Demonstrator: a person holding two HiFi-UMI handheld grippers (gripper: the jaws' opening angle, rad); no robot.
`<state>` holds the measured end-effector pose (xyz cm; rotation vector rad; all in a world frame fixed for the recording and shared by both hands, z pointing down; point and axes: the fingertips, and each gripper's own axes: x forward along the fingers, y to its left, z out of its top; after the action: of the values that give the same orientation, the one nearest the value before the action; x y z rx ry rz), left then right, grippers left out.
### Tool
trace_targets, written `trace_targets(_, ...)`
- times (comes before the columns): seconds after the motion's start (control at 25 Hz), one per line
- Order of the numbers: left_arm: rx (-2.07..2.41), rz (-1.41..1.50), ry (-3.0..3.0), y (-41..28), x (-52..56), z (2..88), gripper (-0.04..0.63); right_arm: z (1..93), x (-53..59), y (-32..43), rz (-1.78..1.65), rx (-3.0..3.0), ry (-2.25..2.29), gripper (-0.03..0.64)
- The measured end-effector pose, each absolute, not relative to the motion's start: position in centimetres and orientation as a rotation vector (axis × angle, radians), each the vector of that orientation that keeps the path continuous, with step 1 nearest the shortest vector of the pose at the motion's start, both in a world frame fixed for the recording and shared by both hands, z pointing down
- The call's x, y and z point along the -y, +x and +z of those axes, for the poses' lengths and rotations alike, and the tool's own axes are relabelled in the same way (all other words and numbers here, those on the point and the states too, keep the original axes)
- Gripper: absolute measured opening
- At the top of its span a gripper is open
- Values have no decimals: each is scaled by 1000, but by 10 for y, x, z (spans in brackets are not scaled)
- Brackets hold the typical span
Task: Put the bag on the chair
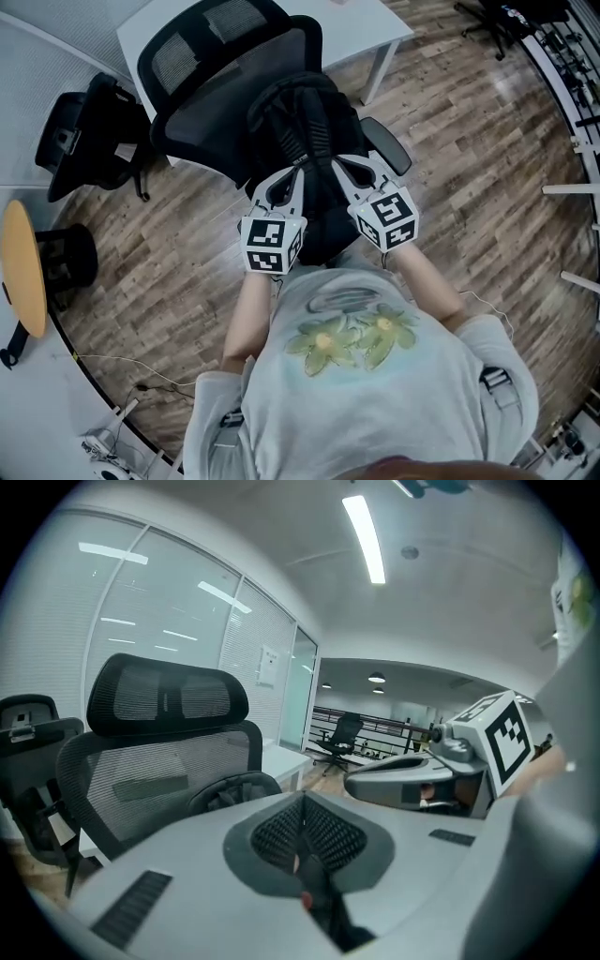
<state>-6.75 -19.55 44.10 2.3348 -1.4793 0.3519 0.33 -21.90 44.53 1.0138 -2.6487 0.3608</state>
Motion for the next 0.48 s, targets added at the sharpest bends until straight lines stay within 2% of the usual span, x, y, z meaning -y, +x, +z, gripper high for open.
trace_targets(0.48,1449,339,2357,-57,180,434,15,436,199,3,332,2660,1015,8)
